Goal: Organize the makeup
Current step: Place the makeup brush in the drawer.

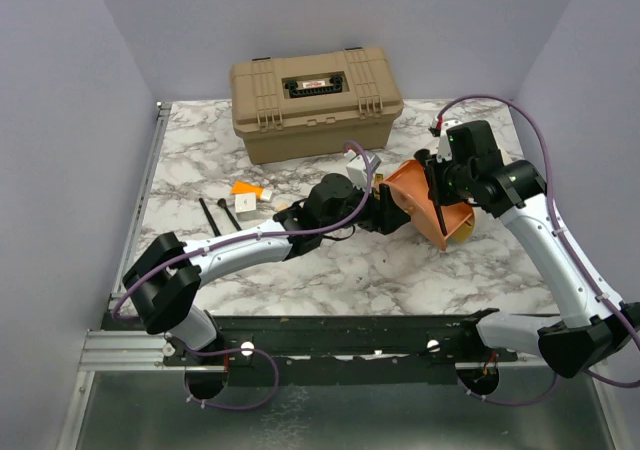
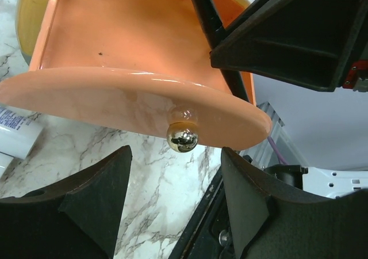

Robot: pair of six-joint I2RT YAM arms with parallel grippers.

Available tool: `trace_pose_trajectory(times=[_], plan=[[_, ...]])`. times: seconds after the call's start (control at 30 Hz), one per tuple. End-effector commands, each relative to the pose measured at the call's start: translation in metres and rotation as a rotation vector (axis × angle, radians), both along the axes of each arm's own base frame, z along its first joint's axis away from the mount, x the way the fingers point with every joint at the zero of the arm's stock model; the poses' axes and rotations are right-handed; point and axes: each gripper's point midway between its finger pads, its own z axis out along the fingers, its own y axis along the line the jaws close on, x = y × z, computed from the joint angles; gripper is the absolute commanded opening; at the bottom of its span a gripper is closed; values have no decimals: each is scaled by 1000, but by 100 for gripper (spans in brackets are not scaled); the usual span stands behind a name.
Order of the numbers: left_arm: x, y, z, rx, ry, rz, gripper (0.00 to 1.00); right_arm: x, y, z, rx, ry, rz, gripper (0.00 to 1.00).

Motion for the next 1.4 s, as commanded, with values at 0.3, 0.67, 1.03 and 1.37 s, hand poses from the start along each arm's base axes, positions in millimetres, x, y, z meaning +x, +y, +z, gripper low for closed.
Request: trace_pose_trajectory(times=[0.3,0.67,1.03,1.37], plan=[[-5,-7,13,-42,-3,-27,65,-6,-6,-6,-30,68,-52,14],[-4,-8,16,-45,-8,-31,65,-8,-5,5,-17,48,-43,27],[-3,-10,14,-41,-7,-32,65,-7,2,12,29,21,-31,32],[7,14,26,-21,-79,76,70,6,26,81,287,-261,-18,36]])
